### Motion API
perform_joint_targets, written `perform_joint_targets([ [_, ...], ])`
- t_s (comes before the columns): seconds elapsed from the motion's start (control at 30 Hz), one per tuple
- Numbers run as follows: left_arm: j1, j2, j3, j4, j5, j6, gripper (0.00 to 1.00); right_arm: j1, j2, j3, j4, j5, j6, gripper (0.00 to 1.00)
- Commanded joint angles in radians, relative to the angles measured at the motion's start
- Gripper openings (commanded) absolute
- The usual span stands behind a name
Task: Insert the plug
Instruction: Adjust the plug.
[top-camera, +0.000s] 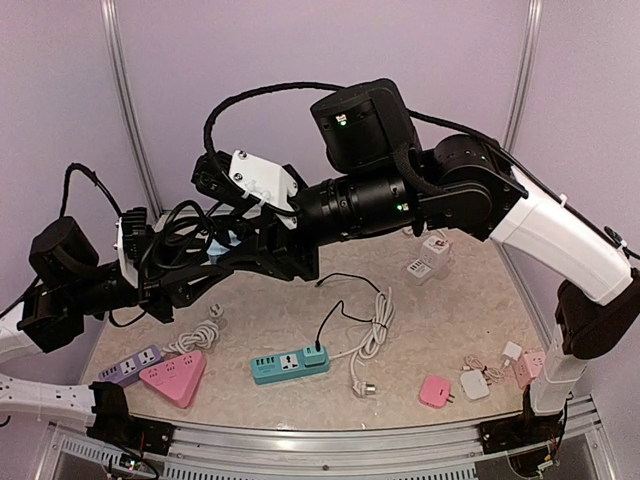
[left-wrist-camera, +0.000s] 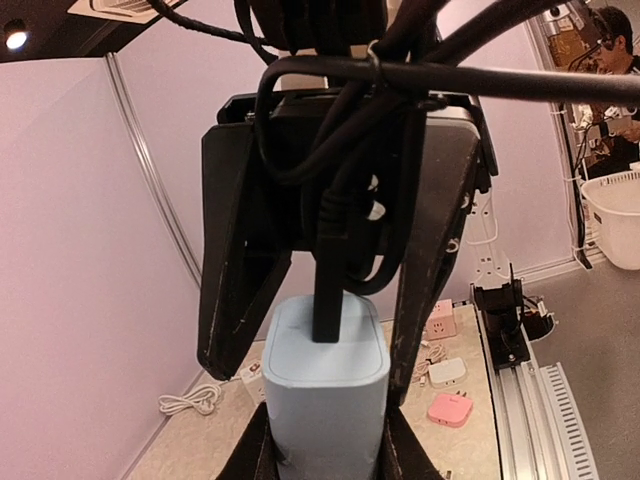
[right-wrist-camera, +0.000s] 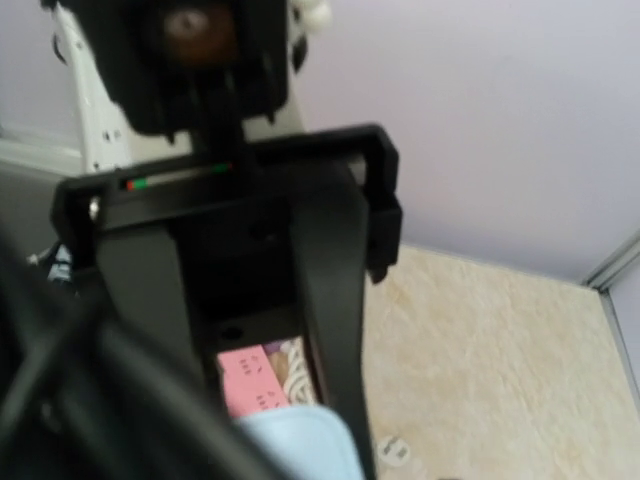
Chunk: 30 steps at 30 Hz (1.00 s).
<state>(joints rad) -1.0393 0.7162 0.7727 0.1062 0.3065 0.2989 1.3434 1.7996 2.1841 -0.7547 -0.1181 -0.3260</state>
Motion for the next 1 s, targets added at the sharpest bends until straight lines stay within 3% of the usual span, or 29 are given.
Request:
perform_joint_targets([
  [0.0, 0.008, 0.0, -0.004, -0.008, -0.001, 0.008, 0.0, 0.001, 0.044, 0.07, -0.094, 0.074, -0.011, 0.42],
  [0.07, 0.009, 0.002, -0.004, -0.013, 0.001, 0.01, 0.0, 0.001, 0.049, 0.077, -0.087, 0.053, -0.011, 0.32],
  [0.17, 0.01, 0.006, -0.005, -0.025, 0.002, 0.01, 0.0, 0.001, 0.047, 0.076, -0.072, 0.024, -0.017, 0.26],
  [0.27, 0.009, 0.006, -0.008, -0.029, 0.003, 0.011, 0.0, 0.001, 0.045, 0.071, -0.059, 0.007, -0.018, 0.0],
  [0.43, 0.019, 0.004, -0.017, -0.035, 0.0, 0.011, 0.0, 0.0, 0.032, 0.046, -0.031, 0.015, -0.005, 0.0],
  [0.47, 0.023, 0.001, -0.024, -0.038, -0.005, 0.01, 0.15, -0.001, 0.025, 0.033, -0.017, 0.029, 0.005, 0.0],
  [0.5, 0.037, -0.006, -0.035, -0.042, -0.003, 0.015, 0.41, -0.005, 0.018, 0.012, -0.002, 0.039, 0.016, 0.0],
  [0.53, 0.051, -0.019, -0.047, -0.051, 0.003, 0.029, 0.6, -0.012, 0.009, -0.017, 0.014, 0.041, 0.029, 0.0],
  [0.57, 0.067, -0.03, -0.062, -0.065, 0.005, 0.046, 0.74, -0.025, -0.002, -0.049, 0.038, 0.04, 0.045, 0.0],
  [0.63, 0.108, -0.064, -0.108, -0.097, 0.006, 0.058, 0.91, -0.058, -0.024, -0.137, 0.087, 0.018, 0.082, 0.0],
  [0.73, 0.184, -0.128, -0.166, -0.155, 0.029, 0.039, 0.98, -0.115, -0.051, -0.28, 0.191, -0.056, 0.126, 0.0],
  [0.97, 0.327, -0.231, -0.266, -0.159, 0.05, -0.083, 0.98, -0.206, -0.062, -0.609, 0.452, -0.195, 0.124, 0.0],
])
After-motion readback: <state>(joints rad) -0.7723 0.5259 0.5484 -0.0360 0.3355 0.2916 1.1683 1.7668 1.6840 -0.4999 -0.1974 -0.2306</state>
